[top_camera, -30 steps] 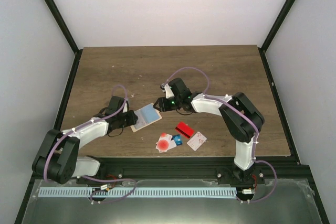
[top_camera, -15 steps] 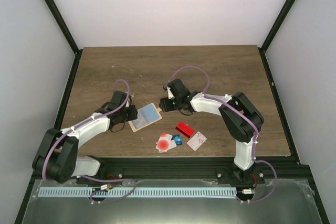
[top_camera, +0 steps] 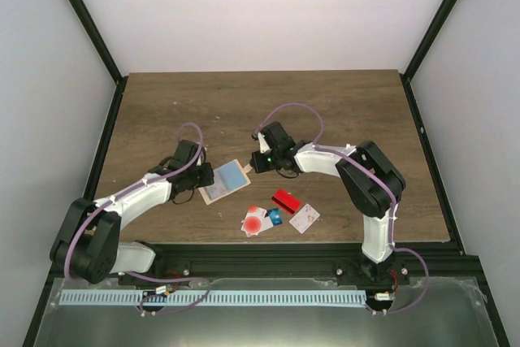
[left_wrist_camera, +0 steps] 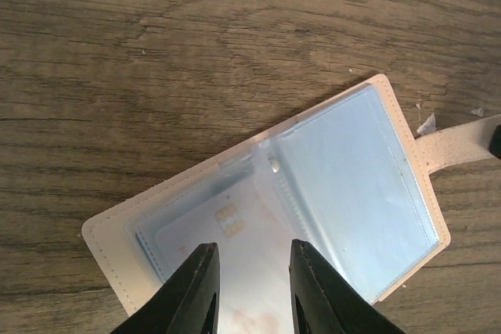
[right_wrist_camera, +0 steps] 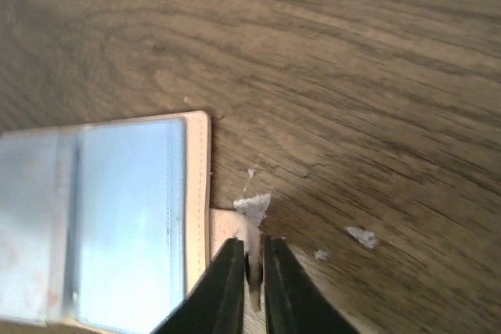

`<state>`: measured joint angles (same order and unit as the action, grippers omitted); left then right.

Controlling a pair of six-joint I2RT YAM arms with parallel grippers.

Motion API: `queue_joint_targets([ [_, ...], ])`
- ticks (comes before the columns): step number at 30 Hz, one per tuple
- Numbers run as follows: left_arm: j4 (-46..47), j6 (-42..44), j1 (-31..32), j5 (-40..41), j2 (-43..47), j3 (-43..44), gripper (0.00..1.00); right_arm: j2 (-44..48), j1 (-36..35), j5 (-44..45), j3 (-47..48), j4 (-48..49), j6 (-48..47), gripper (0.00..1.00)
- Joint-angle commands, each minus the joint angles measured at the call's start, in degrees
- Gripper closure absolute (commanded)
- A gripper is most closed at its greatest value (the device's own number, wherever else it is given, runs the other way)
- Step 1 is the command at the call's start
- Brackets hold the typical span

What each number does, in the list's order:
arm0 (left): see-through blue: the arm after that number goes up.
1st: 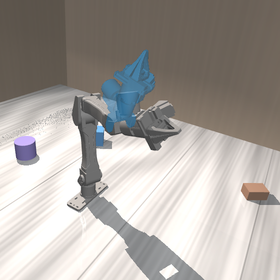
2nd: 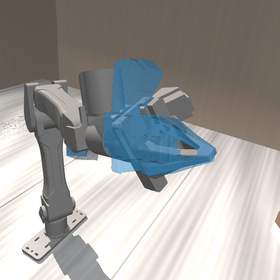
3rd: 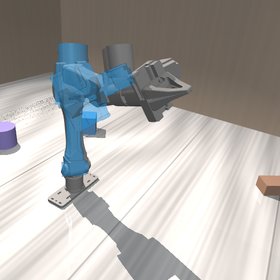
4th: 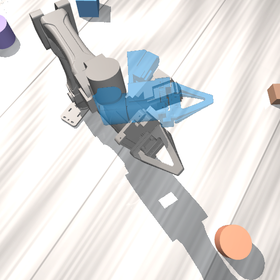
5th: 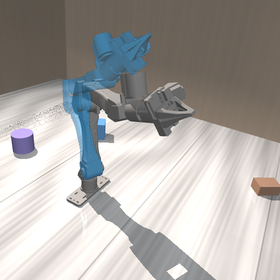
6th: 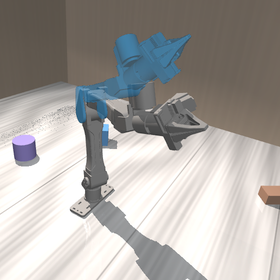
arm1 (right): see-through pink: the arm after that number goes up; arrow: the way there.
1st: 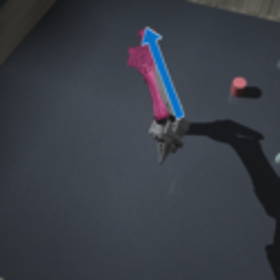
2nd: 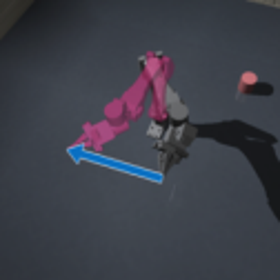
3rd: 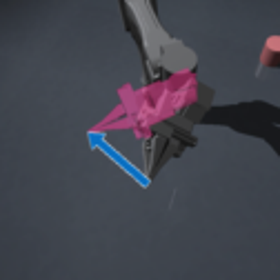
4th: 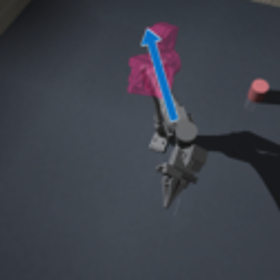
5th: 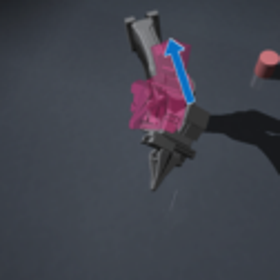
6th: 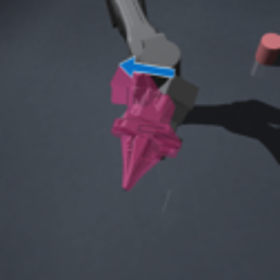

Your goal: Put the credit cards into the card holder

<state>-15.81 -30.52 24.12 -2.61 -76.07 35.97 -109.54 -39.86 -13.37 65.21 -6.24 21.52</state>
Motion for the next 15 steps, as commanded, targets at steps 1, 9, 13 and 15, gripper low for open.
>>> queue_joint_targets([
  [1,-0.4,0.9,0.9,0.2,0.6,1.4,0.73,-1.2,0.4,-4.4,0.9,2.5,-0.2,0.96],
  [9,0.0,2.0,3.8,-2.6,4.1,1.7,0.72,5.2,0.0,-3.4,-6.2,1.7,8.8,0.99],
  [13,0.0,2.2,5.6,-3.2,4.1,2.3,0.72,8.4,-1.5,-3.1,-10.5,1.7,13.9,0.99],
  [15,0.1,2.3,6.3,-3.5,3.9,2.6,0.72,10.0,-2.4,-3.0,-12.4,1.9,15.6,0.99],
])
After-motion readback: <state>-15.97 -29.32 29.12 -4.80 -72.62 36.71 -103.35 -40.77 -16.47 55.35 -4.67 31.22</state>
